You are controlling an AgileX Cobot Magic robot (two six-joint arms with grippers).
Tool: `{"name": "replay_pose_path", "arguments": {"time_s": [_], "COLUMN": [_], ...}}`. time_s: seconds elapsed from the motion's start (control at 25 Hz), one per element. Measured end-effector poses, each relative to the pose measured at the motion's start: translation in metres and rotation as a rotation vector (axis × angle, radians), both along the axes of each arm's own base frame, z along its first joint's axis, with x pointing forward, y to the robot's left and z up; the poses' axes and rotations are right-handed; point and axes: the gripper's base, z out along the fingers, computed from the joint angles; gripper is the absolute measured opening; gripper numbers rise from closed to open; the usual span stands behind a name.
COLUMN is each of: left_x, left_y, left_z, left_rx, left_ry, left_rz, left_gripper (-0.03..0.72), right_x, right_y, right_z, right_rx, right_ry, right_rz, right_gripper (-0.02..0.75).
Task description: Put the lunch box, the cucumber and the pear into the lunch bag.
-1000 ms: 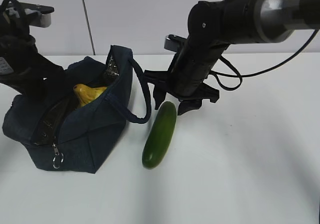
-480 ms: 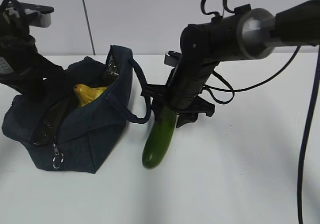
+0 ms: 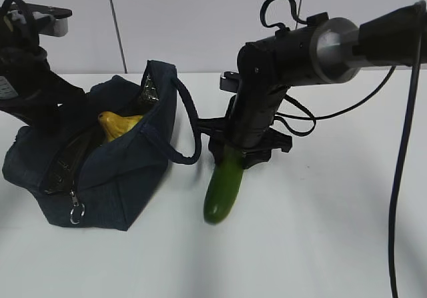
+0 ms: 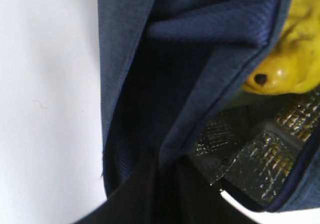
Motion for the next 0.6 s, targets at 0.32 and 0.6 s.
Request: {"name": "replay_pose_path", "arguments": {"time_s": [0.32, 0.6], "left_x": [0.0, -0.0004], "left_y": [-0.0001, -0.0011], "left_z": [0.0, -0.0001], "left_rx": [-0.001, -0.013], "left_ry": [0.0, 0.004], "left_rz": [0.0, 0.003], "left_gripper": [0.001, 0.001], "right_x": [-0.0013, -0.0014], "right_y": [-0.0048, -0.0061], "right_z": [0.0001, 0.0005], "right_rx": [-0.066, -0.088], "right_ry": [0.017, 0.017], "right_rz": [0.026, 0.053], "right_gripper": [0.444, 0.443]}}
